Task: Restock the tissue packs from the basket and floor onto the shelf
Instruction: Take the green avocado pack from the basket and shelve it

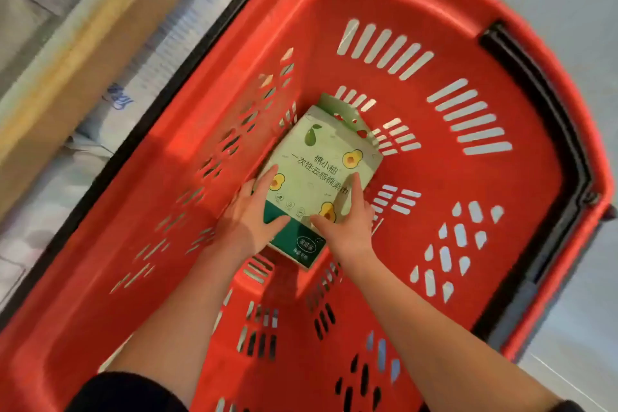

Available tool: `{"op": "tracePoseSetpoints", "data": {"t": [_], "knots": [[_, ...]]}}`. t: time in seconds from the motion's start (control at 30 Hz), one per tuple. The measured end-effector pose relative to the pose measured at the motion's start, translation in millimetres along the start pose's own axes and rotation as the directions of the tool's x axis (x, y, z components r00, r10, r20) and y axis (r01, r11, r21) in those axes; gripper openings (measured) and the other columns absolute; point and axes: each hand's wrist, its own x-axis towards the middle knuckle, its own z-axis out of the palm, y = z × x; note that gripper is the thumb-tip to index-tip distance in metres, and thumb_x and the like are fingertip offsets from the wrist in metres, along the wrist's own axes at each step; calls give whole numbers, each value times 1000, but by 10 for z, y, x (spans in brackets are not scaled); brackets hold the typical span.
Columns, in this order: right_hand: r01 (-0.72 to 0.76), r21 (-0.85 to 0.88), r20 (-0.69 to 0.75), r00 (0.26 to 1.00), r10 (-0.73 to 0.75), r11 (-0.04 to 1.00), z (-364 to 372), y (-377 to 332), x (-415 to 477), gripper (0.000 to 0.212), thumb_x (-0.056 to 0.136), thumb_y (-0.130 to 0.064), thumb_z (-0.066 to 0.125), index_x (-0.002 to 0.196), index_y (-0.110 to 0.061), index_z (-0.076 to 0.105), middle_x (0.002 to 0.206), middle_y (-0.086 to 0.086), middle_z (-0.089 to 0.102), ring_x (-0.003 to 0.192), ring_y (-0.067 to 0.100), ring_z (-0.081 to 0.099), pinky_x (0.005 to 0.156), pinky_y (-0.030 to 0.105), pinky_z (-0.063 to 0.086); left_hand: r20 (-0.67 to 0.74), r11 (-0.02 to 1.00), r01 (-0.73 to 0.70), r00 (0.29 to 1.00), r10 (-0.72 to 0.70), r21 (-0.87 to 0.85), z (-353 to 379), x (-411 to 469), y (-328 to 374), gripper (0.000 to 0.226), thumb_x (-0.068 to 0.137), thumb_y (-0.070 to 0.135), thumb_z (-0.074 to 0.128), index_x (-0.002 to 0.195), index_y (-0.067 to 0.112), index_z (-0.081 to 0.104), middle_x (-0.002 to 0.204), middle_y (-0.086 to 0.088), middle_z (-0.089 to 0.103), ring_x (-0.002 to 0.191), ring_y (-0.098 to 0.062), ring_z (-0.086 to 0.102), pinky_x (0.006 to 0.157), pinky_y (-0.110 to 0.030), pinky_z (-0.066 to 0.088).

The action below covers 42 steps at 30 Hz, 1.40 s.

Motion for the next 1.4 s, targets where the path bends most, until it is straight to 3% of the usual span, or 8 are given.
{"op": "tracePoseSetpoints", "data": {"t": [0.1,0.3,0.7,0.87,0.93,1.03,1.23,1.4], "knots": [[27,10,15,1000,-27,1000,92,73,82,108,69,-13,75,145,-36,1,140,10,28,130,18,28,99,21,27,-16,999,-49,999,49,-3,17,79,-7,98,73,47,68,143,45,-1,143,-1,36,131,-24,36,106,-37,31],[95,-66,35,995,-93,993,174,118,95,122,62,-30,79,141,-39,-13,140,12,33,130,26,33,107,47,34,42,995,-84,995,87,-53,-61,200,-25,115,63,47,77,134,56,-14,144,2,38,133,-25,36,106,-43,33],[82,-28,46,996,-81,996,-59,-224,-209,123,43,-49,74,127,-65,-15,137,6,40,125,23,43,102,48,40,92,999,-41,995,44,-27,-506,-188,334,110,64,41,75,137,56,-4,147,-3,36,132,-32,38,106,-48,32],[194,-92,35,981,-192,977,-312,-551,-638,122,53,-44,77,139,-50,-9,135,0,48,124,22,45,95,51,44,37,992,-53,998,57,-119,-875,-676,600,111,51,49,73,129,68,-4,142,0,44,128,-26,44,105,-47,35],[220,-100,42,975,-217,970,-435,-763,-884,121,57,-36,78,139,-49,-9,136,1,46,121,18,46,96,45,44,12,986,-65,998,67,-152,-1063,-894,730,110,52,44,76,128,69,0,141,1,45,128,-23,44,105,-47,36],[254,-128,73,966,-246,959,-648,-1031,-1300,116,68,-19,74,134,-47,-16,138,1,34,110,6,35,86,20,35,-30,987,-92,996,88,-130,-1373,-1241,967,111,61,33,81,134,62,2,135,0,49,125,-20,46,103,-46,38],[390,-121,0,920,-393,913,-1064,-1528,-2000,117,73,-13,73,129,-51,-23,142,-2,27,107,-3,32,71,-5,35,-127,956,-250,964,232,-154,-1966,-1928,1491,108,68,23,79,139,56,4,136,9,45,120,0,39,103,-32,40],[493,-76,-125,858,-498,867,-1504,-2027,-2610,119,70,-10,74,136,-49,-18,138,-5,28,104,-17,29,71,-4,36,-215,918,-384,909,357,-101,-2527,-2503,2071,103,73,24,76,138,56,2,142,15,37,123,5,34,106,-32,38]]}}
